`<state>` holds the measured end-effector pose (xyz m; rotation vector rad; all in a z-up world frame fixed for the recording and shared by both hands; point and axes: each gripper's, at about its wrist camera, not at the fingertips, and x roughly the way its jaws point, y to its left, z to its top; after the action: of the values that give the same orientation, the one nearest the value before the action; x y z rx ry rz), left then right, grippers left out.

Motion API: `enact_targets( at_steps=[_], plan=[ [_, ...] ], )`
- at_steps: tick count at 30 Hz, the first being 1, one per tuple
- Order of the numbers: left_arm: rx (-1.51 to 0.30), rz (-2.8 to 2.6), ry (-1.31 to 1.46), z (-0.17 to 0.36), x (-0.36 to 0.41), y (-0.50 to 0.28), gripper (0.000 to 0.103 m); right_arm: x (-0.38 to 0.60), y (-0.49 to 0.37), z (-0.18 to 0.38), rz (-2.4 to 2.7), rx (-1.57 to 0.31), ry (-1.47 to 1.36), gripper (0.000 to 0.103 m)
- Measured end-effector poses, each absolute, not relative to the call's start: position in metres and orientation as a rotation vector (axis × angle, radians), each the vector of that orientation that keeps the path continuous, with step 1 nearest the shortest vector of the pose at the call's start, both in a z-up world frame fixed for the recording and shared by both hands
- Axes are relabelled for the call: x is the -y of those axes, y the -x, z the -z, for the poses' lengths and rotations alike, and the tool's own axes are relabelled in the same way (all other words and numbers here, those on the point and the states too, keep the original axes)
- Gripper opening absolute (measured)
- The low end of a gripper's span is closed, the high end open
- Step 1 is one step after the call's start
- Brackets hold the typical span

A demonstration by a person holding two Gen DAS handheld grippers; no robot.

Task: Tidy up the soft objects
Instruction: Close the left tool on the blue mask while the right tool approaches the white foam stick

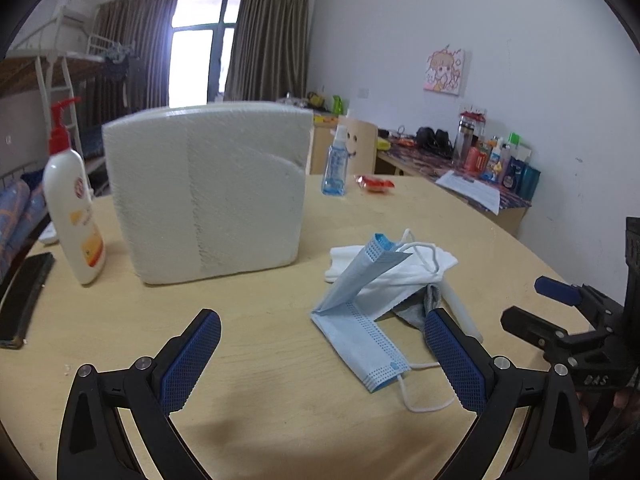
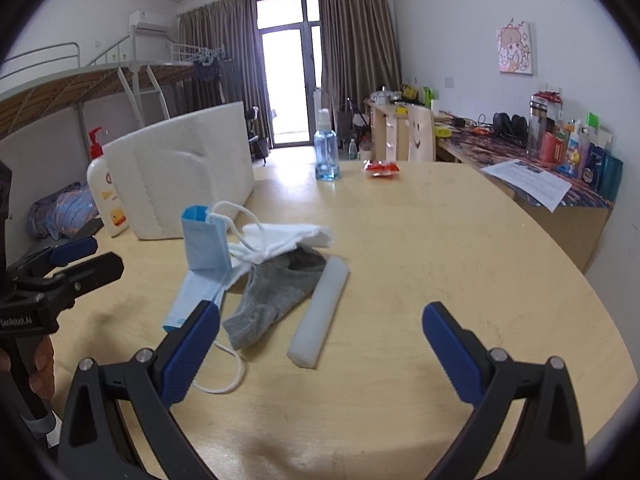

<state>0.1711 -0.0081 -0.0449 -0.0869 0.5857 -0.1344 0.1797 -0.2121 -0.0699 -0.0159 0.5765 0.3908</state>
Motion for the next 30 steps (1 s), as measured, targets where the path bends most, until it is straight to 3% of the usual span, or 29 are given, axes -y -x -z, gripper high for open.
enact_targets(
  at_steps=[6,21,30],
  plan=[
    [-0.655,0.143,0.091,0.053,0.012,-0.196,0.099,0.21,-0.19,0.074,-0.406,-0.615,0.034,0.102],
    [-0.82,0.171,0.09,0.074,0.016,-0.25,0.068,0.206,-0.215,0.09,-0.423,-0.699,0.07,0.102],
    [-0.848,0.234,0.085,0.08,0.018,-0.259,0.047,0.204,-0.228,0.099,-0.431,-0.751,0.098,0.083]
  ],
)
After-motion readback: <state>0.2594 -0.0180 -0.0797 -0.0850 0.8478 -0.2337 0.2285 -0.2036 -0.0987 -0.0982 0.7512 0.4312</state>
